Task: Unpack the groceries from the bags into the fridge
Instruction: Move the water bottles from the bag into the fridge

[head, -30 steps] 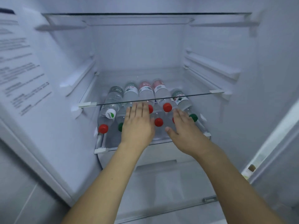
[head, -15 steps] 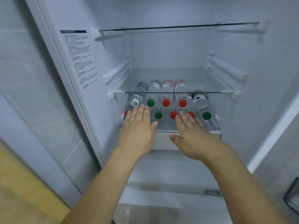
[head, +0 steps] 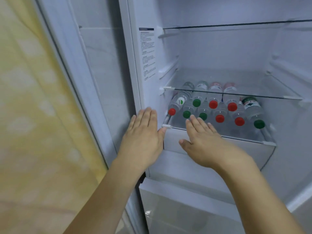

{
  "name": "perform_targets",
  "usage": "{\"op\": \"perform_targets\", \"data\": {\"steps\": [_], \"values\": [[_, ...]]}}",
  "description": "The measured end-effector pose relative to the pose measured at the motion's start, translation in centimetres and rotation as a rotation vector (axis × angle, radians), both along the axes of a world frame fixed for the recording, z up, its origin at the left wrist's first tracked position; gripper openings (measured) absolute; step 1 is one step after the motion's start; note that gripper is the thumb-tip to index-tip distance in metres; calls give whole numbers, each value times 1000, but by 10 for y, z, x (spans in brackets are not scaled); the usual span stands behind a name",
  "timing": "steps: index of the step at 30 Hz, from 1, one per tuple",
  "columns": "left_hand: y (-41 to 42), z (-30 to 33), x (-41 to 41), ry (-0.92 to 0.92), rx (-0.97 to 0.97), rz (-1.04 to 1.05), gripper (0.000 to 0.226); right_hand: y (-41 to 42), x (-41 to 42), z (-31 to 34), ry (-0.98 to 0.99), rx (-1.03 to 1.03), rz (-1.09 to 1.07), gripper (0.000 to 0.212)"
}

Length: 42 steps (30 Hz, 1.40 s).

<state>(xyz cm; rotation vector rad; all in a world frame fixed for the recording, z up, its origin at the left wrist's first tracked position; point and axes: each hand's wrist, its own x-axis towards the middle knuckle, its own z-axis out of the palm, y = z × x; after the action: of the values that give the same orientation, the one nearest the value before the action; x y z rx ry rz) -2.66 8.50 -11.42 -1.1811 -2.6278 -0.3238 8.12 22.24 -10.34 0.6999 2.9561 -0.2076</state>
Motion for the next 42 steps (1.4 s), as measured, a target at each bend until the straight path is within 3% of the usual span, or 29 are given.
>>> {"op": "perform_targets", "data": {"steps": [10, 17, 21, 42], "values": [[-61, 7, 16, 0, -1, 231, 63, -43, -31, 5, 12, -8, 247, 66], [-106, 9, 42, 23, 11, 420, 73, -80, -43, 7, 5, -38, 448, 65], [-129, 13, 58, -53, -36, 521, 63, -102, -45, 10, 1, -51, 543, 65], [-251, 29, 166, -26, -55, 817, 63, -228, 14, 25, 24, -61, 816, 67]]}}
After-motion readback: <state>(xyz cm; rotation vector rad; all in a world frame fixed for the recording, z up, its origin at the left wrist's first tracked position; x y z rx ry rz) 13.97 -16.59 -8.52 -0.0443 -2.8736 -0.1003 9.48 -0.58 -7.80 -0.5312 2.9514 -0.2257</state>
